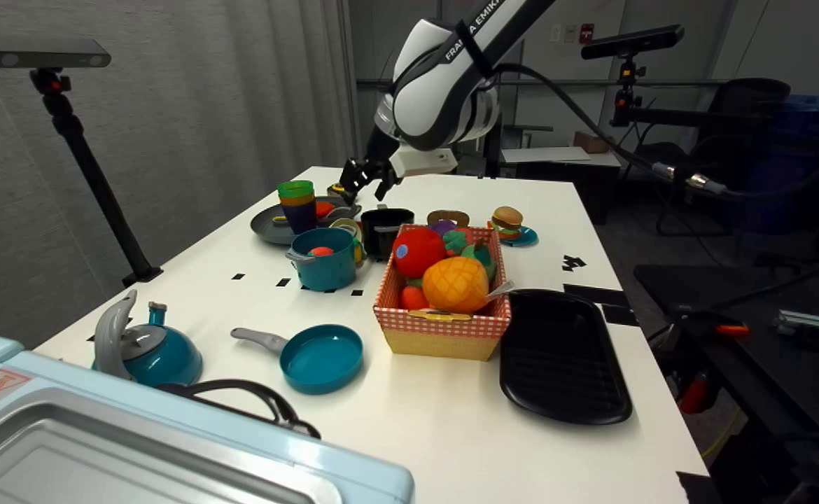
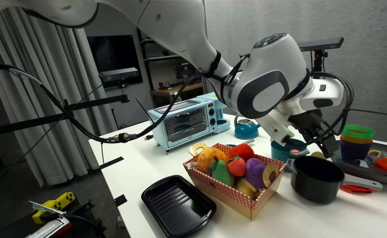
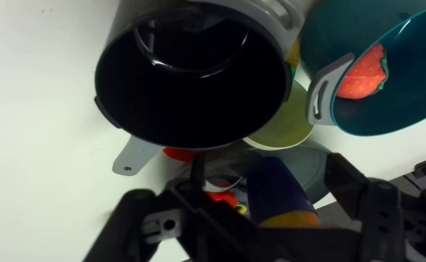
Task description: Remove the lid from the black pot
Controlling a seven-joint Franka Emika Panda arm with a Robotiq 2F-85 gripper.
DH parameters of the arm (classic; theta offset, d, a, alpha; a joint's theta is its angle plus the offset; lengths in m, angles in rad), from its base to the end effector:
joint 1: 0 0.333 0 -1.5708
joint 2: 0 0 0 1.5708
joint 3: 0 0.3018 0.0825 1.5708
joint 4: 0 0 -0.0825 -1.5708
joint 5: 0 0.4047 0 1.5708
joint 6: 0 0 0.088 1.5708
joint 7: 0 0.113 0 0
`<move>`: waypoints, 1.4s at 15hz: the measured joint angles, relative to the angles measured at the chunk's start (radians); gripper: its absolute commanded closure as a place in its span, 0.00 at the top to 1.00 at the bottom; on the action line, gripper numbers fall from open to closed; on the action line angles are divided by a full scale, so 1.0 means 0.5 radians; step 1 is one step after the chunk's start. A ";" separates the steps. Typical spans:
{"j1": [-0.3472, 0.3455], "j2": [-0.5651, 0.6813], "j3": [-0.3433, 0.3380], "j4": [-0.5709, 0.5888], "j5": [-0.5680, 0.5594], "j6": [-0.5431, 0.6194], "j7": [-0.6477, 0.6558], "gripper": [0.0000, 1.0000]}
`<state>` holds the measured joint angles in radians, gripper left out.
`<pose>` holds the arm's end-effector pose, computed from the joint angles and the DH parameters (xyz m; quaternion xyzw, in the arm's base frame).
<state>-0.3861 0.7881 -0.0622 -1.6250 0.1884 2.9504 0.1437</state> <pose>0.6612 -0.3236 0.1889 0.8990 -0.3469 0.2667 0.0176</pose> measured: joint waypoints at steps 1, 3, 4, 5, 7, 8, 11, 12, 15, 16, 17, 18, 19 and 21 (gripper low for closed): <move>-0.009 0.000 0.013 0.002 0.000 0.000 -0.007 1.00; -0.030 0.000 0.040 0.006 0.000 0.001 -0.021 1.00; -0.040 0.000 0.054 0.009 0.000 0.002 -0.031 1.00; -0.049 0.000 0.065 0.011 0.000 0.002 -0.041 1.00; -0.058 0.000 0.075 0.014 0.000 0.004 -0.048 1.00; -0.059 0.000 0.076 0.014 0.000 0.004 -0.048 1.00; -0.061 0.000 0.078 0.015 0.000 0.004 -0.049 1.00; -0.061 0.000 0.078 0.015 0.000 0.004 -0.049 1.00; -0.061 0.000 0.079 0.015 0.000 0.004 -0.049 1.00; -0.061 0.000 0.079 0.015 0.000 0.004 -0.049 1.00; -0.061 0.000 0.079 0.015 0.000 0.004 -0.049 1.00; -0.061 0.000 0.079 0.015 0.000 0.004 -0.049 1.00; -0.061 0.000 0.079 0.015 0.000 0.004 -0.049 1.00; -0.061 0.000 0.079 0.015 0.000 0.004 -0.049 1.00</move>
<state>-0.4168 0.7882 -0.0227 -1.6175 0.1884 2.9526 0.1194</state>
